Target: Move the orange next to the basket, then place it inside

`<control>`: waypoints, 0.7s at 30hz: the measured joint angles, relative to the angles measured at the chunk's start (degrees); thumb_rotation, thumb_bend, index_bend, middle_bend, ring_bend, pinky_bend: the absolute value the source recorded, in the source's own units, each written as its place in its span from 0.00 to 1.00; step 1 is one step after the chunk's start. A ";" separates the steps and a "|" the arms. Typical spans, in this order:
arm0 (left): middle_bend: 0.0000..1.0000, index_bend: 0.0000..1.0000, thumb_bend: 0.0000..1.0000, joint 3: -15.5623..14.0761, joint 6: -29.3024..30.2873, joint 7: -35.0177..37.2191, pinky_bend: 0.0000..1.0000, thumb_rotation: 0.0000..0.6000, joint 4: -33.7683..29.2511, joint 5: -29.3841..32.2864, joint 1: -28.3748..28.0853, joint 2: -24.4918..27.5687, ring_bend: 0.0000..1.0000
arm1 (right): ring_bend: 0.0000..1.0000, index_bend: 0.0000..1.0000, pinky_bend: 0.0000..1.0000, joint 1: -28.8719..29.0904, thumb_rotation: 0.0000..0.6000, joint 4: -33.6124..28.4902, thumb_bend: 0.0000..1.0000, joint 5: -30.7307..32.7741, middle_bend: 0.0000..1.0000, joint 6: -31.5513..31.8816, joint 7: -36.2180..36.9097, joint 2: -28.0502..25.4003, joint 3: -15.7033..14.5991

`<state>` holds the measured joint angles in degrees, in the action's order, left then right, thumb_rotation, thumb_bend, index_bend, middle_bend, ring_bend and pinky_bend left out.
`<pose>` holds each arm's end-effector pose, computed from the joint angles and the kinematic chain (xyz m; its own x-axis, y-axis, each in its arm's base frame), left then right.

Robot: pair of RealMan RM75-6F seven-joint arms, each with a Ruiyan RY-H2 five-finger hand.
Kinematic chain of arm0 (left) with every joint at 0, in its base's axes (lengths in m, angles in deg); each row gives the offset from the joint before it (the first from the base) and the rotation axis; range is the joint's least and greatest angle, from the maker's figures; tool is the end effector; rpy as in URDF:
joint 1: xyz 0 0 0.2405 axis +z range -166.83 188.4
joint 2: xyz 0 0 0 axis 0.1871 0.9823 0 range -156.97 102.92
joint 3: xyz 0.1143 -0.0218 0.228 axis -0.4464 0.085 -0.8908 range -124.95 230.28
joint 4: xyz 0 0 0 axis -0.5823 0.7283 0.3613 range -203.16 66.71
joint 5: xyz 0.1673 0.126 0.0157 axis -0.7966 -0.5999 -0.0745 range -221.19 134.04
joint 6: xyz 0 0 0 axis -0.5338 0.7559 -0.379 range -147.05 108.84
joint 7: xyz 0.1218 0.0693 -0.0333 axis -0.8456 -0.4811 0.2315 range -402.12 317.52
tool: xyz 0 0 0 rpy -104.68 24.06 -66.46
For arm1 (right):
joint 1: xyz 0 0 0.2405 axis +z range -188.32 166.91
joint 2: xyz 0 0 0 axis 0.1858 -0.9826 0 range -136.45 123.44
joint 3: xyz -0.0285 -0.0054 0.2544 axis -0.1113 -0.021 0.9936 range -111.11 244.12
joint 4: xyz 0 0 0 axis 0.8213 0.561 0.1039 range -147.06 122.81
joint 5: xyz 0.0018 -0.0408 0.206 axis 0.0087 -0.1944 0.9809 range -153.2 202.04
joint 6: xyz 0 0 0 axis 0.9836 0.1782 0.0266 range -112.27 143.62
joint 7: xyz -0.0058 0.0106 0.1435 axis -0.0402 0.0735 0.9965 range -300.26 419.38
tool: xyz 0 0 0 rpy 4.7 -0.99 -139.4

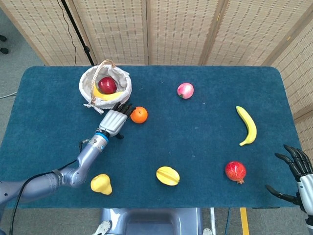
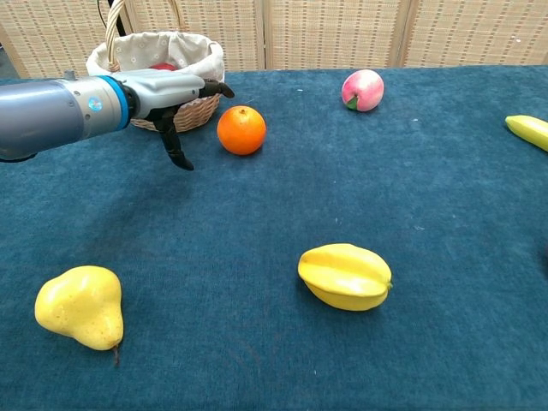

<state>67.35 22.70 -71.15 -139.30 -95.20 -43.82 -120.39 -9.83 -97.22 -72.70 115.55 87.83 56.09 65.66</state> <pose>-0.1142 0.4092 -0.0361 0.5932 0.2748 0.7567 0.7851 -0.4054 -0.4683 -0.3103 -0.1428 0.1905 0.0503 0.0787 0.9956 -0.9779 -0.1988 0.0651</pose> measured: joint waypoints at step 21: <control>0.00 0.00 0.00 -0.46 -0.27 6.91 0.05 1.00 7.94 -2.11 -3.86 -6.67 0.00 | 0.06 0.19 0.04 -0.90 1.00 0.46 0.00 -0.52 0.08 0.86 1.59 -0.44 0.29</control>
<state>66.89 22.43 -64.23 -131.36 -97.31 -47.68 -127.06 -10.72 -96.76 -73.22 116.41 89.43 55.64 65.95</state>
